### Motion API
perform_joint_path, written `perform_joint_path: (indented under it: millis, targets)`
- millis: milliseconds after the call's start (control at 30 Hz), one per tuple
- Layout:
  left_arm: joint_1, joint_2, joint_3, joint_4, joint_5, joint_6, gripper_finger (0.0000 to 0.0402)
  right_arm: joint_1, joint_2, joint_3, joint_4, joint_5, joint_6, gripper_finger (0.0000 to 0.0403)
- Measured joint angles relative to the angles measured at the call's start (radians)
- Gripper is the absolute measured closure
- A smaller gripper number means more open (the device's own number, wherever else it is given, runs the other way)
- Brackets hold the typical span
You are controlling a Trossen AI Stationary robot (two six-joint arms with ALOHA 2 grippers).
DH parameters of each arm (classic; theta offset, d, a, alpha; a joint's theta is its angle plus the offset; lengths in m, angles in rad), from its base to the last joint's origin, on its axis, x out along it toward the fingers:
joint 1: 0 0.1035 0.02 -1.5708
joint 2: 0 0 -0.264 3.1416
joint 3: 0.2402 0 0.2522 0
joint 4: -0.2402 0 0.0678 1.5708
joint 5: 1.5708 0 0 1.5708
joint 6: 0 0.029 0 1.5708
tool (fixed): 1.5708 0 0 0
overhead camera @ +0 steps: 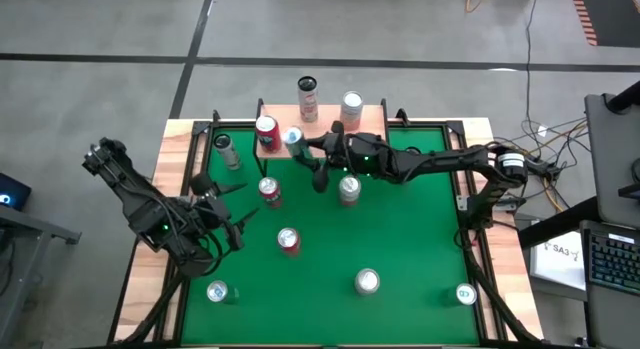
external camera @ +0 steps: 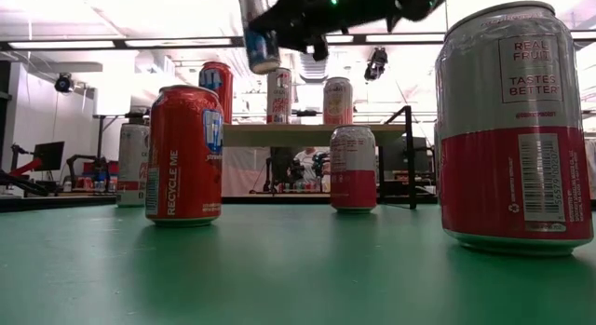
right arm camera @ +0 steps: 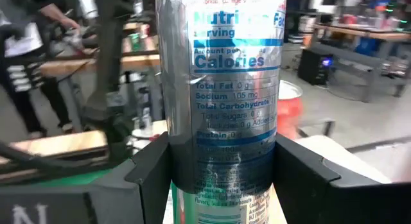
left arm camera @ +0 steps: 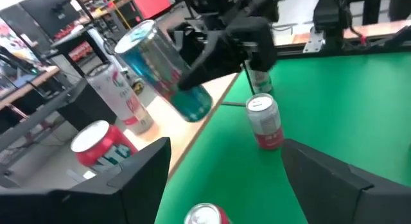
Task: Place canned beverage on shelf
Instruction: Put the top left blue soda can on the shelf
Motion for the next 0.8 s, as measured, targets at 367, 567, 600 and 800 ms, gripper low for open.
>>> perform_joint_path:
  millis: [367, 567, 600, 800]
  targets:
    - [0.021, -0.059, -0.132, 0.146, -0.049, -0.004, 0.0123, -0.012, 0.0, -0.154, 0.199, 0.31, 0.031, 0.0196]
    - [0.04, -0.059, -0.14, 0.147, -0.085, -0.006, 0.0124, -0.012, 0.001, -0.219, 0.234, 0.427, 0.067, 0.0196]
    - [0.044, -0.058, -0.14, 0.148, -0.09, -0.007, 0.0124, -0.012, 0.001, -0.227, 0.234, 0.437, 0.074, 0.0196]
    - [0.061, -0.053, -0.14, 0.148, -0.106, -0.008, 0.0124, -0.012, 0.002, -0.26, 0.241, 0.491, 0.107, 0.0196]
